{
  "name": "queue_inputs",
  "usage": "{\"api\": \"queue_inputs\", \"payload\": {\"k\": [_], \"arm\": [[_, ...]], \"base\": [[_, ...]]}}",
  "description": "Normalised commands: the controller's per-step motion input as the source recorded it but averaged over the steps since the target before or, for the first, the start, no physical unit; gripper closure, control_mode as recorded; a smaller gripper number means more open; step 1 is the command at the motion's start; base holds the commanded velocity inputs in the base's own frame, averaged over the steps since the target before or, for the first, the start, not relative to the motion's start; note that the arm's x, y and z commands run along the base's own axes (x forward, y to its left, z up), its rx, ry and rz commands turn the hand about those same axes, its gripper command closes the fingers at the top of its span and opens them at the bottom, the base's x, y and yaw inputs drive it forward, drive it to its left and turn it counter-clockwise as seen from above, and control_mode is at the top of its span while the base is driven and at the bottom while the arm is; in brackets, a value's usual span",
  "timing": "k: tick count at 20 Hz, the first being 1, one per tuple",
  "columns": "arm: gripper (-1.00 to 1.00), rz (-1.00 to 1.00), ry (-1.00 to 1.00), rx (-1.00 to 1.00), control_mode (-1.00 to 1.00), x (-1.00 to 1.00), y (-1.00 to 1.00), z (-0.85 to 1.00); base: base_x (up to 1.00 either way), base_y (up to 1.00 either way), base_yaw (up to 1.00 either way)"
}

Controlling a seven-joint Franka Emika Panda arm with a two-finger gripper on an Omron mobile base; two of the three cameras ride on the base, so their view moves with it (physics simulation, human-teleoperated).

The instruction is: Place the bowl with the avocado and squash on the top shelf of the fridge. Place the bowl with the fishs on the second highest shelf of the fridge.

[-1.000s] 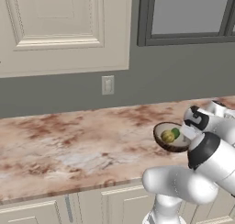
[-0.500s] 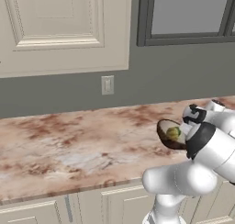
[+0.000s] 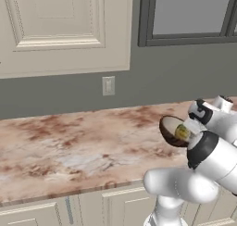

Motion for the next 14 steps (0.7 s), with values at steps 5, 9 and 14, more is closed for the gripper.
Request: {"api": "queue_inputs", "payload": {"k": [5,9,14], "arm": [[1.0,0.0,-0.28,-0.07,-1.0,-0.51,0.37,0.98],[1.0,0.0,-0.29,-0.12,-1.0,-0.7,0.46,1.0],[1.0,0.0,-0.17,-0.12,-1.0,-0.7,0.45,1.0]], "base": [[0.0,0.0,0.0],[0.0,0.0,0.0],[0.0,0.0,0.0]]}}
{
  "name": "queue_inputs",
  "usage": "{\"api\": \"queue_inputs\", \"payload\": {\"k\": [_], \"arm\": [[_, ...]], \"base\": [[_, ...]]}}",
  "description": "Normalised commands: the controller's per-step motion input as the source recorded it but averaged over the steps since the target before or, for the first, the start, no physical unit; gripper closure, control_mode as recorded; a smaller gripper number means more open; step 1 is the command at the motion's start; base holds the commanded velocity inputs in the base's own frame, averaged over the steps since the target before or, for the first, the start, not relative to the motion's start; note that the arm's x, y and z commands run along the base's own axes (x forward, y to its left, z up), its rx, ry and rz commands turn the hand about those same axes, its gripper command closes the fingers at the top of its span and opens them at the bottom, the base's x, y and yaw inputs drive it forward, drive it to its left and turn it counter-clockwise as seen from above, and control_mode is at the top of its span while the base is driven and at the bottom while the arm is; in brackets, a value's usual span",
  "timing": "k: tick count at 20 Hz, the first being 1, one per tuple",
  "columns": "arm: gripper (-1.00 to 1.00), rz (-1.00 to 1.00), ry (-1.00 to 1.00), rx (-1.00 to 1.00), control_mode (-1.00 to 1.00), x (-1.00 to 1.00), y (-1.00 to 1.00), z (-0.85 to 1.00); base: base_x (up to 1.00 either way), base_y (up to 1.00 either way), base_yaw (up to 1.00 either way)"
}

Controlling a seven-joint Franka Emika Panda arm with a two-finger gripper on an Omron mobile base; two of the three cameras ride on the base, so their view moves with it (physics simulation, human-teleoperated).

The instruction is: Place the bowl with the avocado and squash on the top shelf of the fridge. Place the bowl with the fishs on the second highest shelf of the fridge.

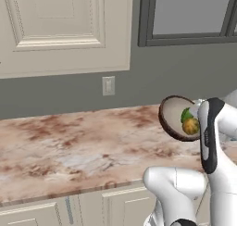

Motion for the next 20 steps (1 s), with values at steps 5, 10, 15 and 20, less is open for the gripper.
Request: {"api": "queue_inputs", "payload": {"k": [5,10,15,20], "arm": [[1.0,0.01,0.01,-0.11,-1.0,-0.51,0.31,0.82],[1.0,0.0,0.0,0.0,-1.0,-0.05,0.0,0.0],[1.0,0.0,0.0,0.0,1.0,0.0,0.0,0.0],[1.0,0.0,0.0,0.0,1.0,0.0,0.0,0.0]], "base": [[0.0,0.0,0.0],[0.0,0.0,0.0],[-0.59,0.0,0.0],[-0.77,0.0,-0.03]]}}
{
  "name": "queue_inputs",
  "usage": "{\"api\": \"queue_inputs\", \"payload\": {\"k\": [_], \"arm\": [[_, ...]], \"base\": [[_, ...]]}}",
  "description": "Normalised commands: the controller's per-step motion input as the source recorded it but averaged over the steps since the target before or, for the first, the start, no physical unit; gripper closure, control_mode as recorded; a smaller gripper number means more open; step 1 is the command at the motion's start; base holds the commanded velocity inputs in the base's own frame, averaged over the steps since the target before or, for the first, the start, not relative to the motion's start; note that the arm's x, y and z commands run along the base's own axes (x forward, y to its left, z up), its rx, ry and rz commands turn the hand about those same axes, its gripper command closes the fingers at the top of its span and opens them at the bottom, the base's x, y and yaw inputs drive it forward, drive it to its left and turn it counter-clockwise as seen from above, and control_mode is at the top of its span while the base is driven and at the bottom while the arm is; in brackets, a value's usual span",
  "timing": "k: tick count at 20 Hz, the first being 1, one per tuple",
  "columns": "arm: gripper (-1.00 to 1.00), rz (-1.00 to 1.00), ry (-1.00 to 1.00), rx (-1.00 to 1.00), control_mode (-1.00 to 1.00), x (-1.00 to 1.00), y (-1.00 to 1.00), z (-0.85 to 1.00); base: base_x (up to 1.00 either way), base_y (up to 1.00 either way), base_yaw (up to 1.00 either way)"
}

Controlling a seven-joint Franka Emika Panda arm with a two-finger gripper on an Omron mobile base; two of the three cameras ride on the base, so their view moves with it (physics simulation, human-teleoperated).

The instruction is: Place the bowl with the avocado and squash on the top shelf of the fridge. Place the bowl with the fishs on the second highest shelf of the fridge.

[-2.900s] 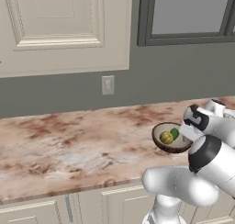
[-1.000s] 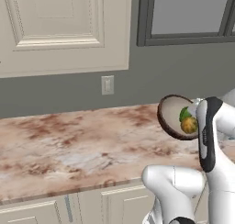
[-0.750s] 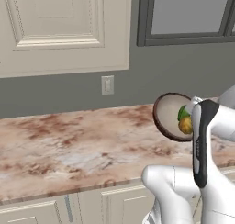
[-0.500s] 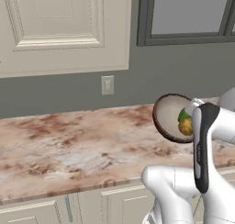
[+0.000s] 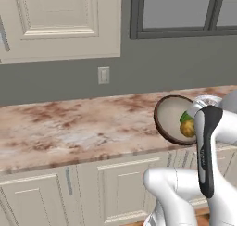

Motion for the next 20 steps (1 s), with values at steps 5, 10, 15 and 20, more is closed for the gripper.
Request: {"api": "queue_inputs", "payload": {"k": [5,10,15,20], "arm": [[1.0,0.0,0.0,0.0,1.0,0.0,0.0,0.0],[1.0,0.0,0.0,0.0,1.0,0.0,0.0,0.0],[1.0,0.0,0.0,0.0,1.0,0.0,0.0,0.0],[1.0,0.0,0.0,0.0,1.0,0.0,0.0,0.0]], "base": [[-0.64,0.0,-0.1],[-0.34,-0.08,-0.47],[-0.06,-0.17,-0.81],[0.0,-0.16,-0.87]]}}
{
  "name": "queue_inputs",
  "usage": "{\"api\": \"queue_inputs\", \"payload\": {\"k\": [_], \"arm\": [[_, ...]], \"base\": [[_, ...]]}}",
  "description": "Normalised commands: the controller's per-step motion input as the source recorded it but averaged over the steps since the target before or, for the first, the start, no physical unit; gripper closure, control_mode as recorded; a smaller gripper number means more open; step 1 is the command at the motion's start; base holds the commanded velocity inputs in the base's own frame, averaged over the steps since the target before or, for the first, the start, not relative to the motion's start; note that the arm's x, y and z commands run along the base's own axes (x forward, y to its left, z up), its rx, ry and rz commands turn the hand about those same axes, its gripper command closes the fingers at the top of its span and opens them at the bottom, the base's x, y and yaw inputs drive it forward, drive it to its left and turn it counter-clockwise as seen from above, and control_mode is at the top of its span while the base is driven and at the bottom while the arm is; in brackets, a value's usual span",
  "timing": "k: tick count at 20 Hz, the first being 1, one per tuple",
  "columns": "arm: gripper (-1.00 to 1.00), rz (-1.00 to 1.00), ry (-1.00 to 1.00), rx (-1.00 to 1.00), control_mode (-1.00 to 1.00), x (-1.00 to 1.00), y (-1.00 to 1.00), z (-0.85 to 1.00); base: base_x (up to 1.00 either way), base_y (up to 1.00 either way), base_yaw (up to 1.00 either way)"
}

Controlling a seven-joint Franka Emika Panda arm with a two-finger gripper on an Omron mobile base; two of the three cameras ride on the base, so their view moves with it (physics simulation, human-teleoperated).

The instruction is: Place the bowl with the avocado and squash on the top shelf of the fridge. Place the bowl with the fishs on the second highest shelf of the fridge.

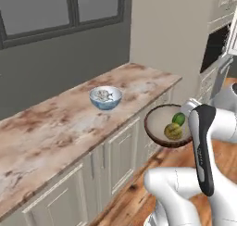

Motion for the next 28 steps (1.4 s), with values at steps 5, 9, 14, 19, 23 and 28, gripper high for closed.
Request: {"api": "queue_inputs", "payload": {"k": [5,9,14,19,23,28], "arm": [[1.0,0.0,0.0,0.0,1.0,0.0,0.0,0.0],[1.0,0.0,0.0,0.0,1.0,0.0,0.0,0.0],[1.0,0.0,0.0,0.0,1.0,0.0,0.0,0.0],[1.0,0.0,0.0,0.0,1.0,0.0,0.0,0.0],[1.0,0.0,0.0,0.0,1.0,0.0,0.0,0.0],[1.0,0.0,0.0,0.0,1.0,0.0,0.0,0.0]], "base": [[0.0,-0.2,-0.87],[0.0,-0.32,-0.84],[0.34,-0.42,-0.69],[1.0,-0.3,-0.35],[1.0,-0.01,-0.08],[1.0,0.0,-0.07]]}}
